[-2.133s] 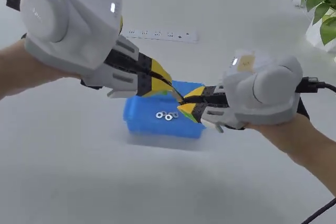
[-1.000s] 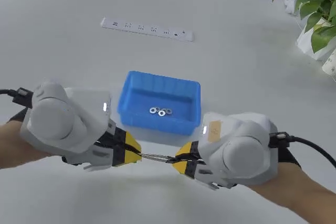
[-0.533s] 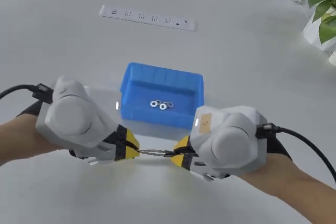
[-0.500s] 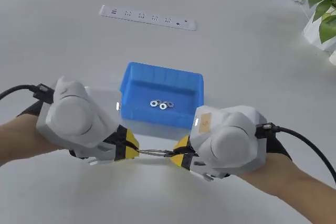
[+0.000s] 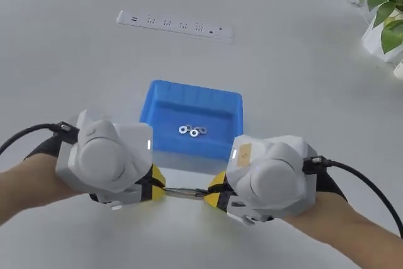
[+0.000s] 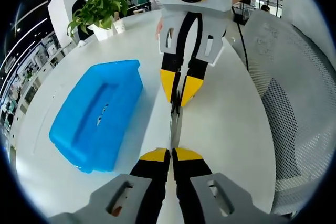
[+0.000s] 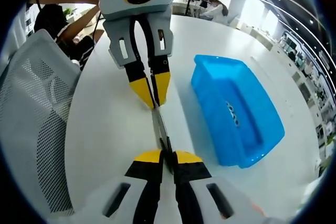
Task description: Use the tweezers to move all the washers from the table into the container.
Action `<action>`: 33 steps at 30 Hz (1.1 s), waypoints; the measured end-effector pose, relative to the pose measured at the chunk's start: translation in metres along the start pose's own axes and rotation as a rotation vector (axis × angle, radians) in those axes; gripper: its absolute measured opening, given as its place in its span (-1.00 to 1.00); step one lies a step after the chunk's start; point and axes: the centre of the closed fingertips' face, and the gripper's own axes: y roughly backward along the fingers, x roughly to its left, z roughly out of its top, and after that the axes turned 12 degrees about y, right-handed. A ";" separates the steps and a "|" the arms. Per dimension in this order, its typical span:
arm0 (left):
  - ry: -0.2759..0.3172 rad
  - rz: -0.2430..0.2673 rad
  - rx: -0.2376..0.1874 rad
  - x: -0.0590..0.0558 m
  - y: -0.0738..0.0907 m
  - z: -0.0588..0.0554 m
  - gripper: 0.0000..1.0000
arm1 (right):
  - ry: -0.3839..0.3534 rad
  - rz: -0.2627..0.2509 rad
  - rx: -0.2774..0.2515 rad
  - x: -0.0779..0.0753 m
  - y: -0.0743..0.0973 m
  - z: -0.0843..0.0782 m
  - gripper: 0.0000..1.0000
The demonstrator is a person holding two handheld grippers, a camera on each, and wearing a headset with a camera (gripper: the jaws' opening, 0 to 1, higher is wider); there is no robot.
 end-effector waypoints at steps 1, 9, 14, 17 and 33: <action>0.008 0.004 -0.001 0.001 0.000 0.000 -0.83 | -0.003 -0.001 0.001 -0.001 0.000 -0.001 -0.82; 0.042 0.038 0.015 0.004 0.007 -0.005 -0.68 | -0.022 -0.007 0.021 -0.002 0.001 -0.005 -0.75; 0.089 0.064 0.003 0.004 0.017 -0.007 -0.63 | -0.063 -0.040 -0.004 -0.004 0.012 -0.003 -0.70; 0.145 0.076 -0.013 -0.002 0.026 -0.011 -0.59 | -0.092 -0.067 -0.028 -0.003 0.022 -0.003 -0.67; 0.355 0.141 -0.146 -0.057 0.082 -0.025 -0.51 | -0.301 -0.179 -0.190 0.033 0.089 -0.014 -0.55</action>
